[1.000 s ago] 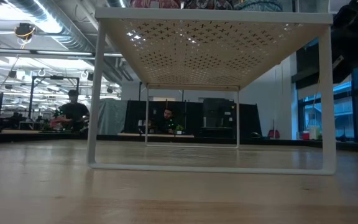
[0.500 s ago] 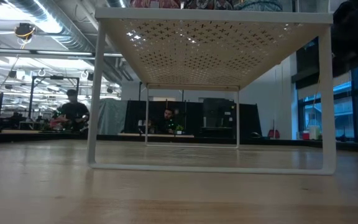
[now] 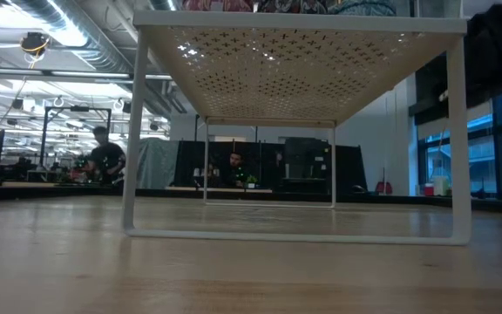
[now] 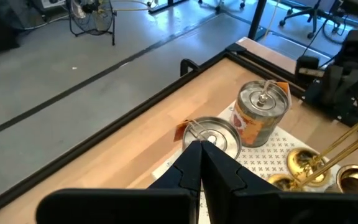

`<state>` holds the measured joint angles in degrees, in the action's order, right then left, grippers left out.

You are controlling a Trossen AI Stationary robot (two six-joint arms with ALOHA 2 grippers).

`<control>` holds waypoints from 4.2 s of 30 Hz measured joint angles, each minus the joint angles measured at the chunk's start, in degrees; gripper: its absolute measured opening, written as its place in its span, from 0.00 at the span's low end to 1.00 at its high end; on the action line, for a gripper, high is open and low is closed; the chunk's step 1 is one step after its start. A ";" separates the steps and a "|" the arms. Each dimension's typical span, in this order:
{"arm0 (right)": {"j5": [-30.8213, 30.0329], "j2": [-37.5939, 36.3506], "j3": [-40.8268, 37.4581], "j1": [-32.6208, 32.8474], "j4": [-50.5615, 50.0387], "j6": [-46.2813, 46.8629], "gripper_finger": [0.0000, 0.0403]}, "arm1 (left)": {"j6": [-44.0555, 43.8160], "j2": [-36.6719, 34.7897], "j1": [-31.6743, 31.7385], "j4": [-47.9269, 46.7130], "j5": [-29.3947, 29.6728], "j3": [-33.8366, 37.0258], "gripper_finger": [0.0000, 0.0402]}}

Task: Pick & Place candle stick holders
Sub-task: Return to Home Position

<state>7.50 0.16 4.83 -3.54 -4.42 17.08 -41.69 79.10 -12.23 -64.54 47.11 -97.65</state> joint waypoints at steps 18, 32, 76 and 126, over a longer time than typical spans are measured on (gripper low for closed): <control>-7.63 1.42 -4.29 0.03 5.07 5.30 0.00 | 6.89 -1.90 0.04 -0.12 -2.92 -0.04 0.01; -5.35 1.40 -4.29 0.03 5.31 7.58 0.00 | 12.05 -5.77 -1.61 0.22 -4.85 -0.04 0.01; -5.57 1.40 -4.23 0.03 5.35 7.56 0.00 | 28.56 -45.32 -3.54 53.71 -15.41 71.21 0.00; -5.97 1.51 -4.23 0.04 5.26 7.56 0.00 | 30.82 -78.98 18.38 66.04 -52.01 97.11 0.00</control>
<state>1.53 1.67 0.60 -3.50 0.84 24.64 -10.86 0.12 6.15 1.50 -4.90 -0.54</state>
